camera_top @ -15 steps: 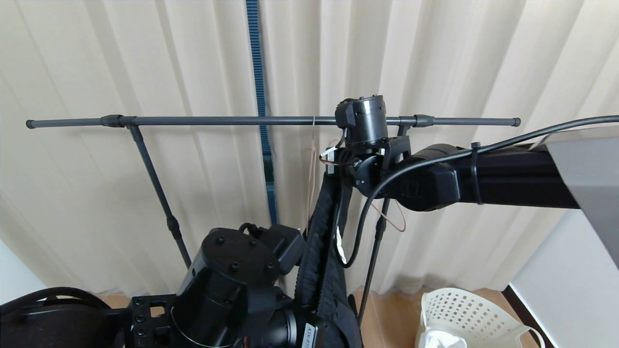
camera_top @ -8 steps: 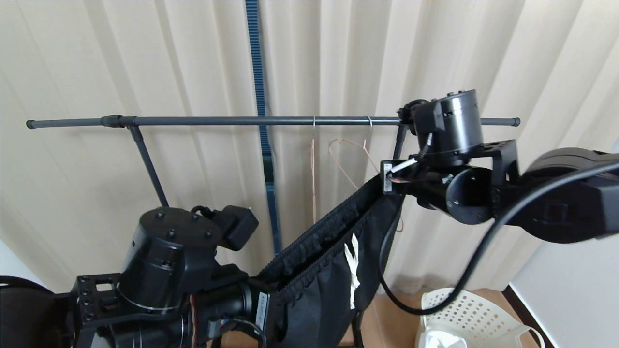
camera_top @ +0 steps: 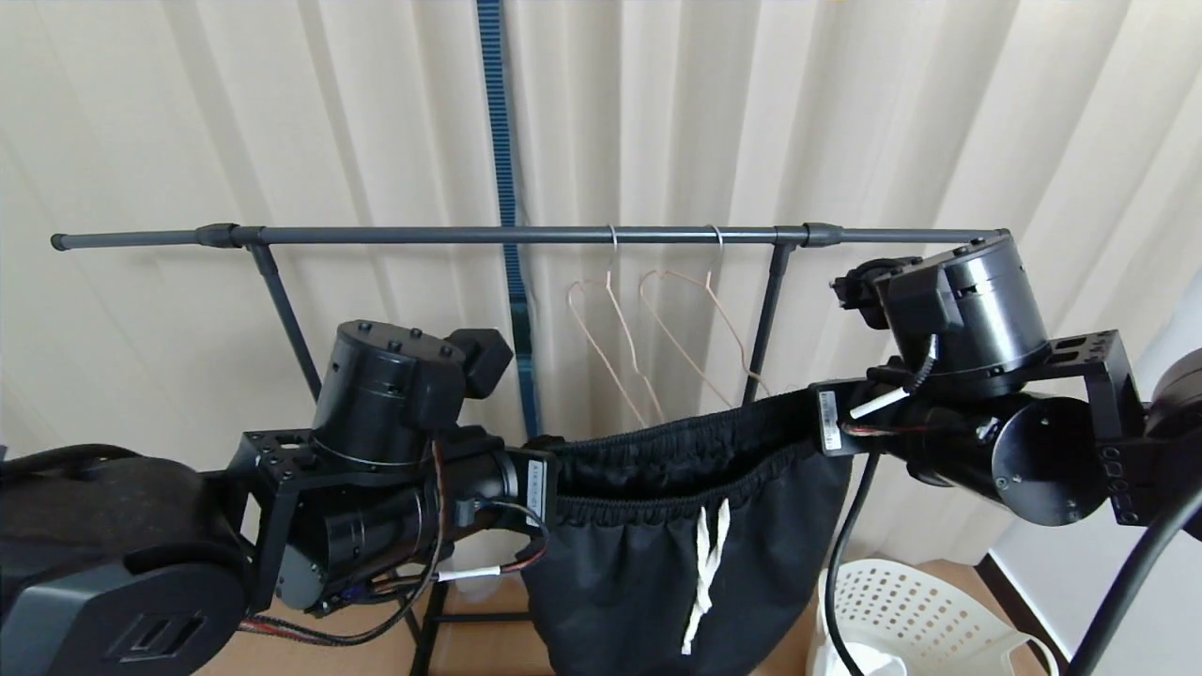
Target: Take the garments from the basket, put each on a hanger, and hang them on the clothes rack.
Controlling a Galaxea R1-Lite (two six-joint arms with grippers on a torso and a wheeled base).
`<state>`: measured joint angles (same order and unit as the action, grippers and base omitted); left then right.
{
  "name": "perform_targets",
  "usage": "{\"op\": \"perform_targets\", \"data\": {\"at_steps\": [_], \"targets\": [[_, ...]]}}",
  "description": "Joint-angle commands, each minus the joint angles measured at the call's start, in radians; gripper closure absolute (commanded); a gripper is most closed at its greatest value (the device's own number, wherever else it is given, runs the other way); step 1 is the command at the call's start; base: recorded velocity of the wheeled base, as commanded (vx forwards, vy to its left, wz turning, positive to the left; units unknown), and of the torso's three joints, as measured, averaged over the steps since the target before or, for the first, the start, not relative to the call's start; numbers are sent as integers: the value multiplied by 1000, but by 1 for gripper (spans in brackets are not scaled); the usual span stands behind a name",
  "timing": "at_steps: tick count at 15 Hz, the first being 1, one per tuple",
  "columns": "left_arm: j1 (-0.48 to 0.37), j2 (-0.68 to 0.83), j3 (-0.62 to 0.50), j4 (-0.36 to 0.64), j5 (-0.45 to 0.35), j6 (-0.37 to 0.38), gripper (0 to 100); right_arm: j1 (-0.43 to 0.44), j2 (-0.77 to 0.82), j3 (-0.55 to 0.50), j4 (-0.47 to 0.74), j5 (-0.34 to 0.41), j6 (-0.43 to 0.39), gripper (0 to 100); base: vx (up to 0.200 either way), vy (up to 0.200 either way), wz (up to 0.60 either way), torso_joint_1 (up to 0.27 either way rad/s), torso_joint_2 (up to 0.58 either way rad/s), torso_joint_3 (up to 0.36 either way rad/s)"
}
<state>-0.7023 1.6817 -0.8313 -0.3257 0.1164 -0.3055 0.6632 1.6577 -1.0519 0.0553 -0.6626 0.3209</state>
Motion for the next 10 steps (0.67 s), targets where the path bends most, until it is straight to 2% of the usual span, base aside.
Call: {"op": "perform_targets", "data": {"at_steps": [1, 10], "targets": [[3, 35, -60, -3, 2, 5, 100, 1, -9, 18, 1, 0, -2, 100, 0, 0, 0, 0, 0, 0], [1, 59, -112, -4, 3, 22, 100, -27, -1, 32, 0, -2, -17, 100, 0, 0, 0, 0, 0, 0]]}}
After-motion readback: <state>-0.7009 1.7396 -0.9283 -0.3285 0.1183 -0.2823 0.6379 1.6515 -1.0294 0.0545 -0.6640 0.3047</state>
